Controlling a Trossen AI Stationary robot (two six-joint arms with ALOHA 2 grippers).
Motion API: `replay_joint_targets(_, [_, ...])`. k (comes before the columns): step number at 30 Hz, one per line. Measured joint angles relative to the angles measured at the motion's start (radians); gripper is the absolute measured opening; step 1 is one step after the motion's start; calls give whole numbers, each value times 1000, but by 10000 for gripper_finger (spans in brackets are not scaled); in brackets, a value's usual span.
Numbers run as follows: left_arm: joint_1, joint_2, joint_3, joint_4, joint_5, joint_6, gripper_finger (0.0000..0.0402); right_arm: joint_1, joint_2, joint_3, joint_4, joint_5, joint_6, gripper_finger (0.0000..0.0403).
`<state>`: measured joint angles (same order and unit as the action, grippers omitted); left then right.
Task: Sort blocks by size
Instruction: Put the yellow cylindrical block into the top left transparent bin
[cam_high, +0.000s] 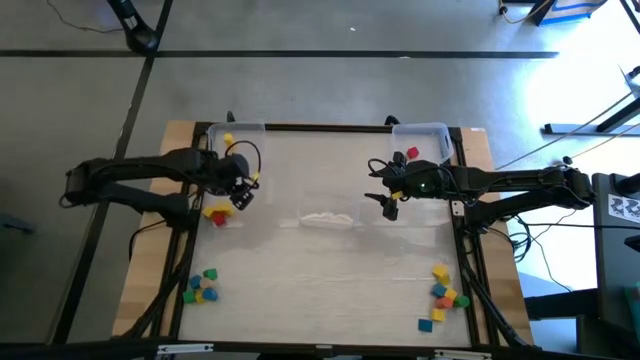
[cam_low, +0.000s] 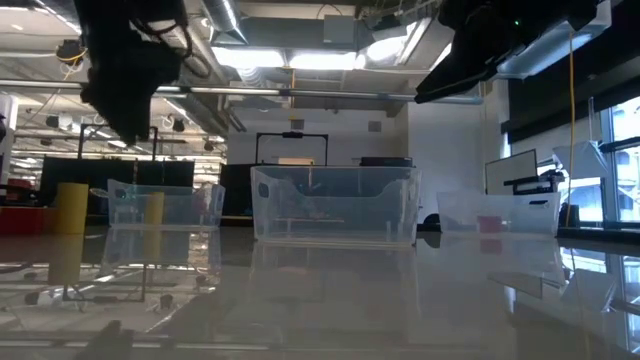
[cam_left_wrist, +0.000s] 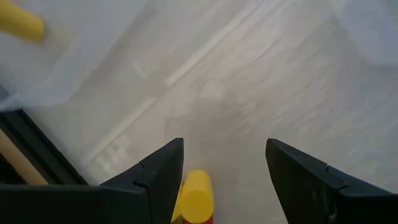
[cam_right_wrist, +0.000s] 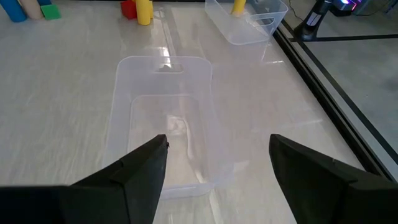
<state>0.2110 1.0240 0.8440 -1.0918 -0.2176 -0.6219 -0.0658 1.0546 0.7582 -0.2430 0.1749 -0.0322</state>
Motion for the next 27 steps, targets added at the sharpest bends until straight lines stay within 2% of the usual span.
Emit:
replay_joint_targets(8, [-41, 1, -97, 1, 3, -83, 214, 0, 0, 0, -1, 0, 0, 280])
replay_joint_targets(12, [-62, 1, -124, 0, 34, -86, 214, 0, 0, 0, -1, 0, 0, 280])
replay_joint_targets(27, [-142, 1, -225, 4, 35, -163, 214, 0, 16, 0, 0, 9, -1, 280])
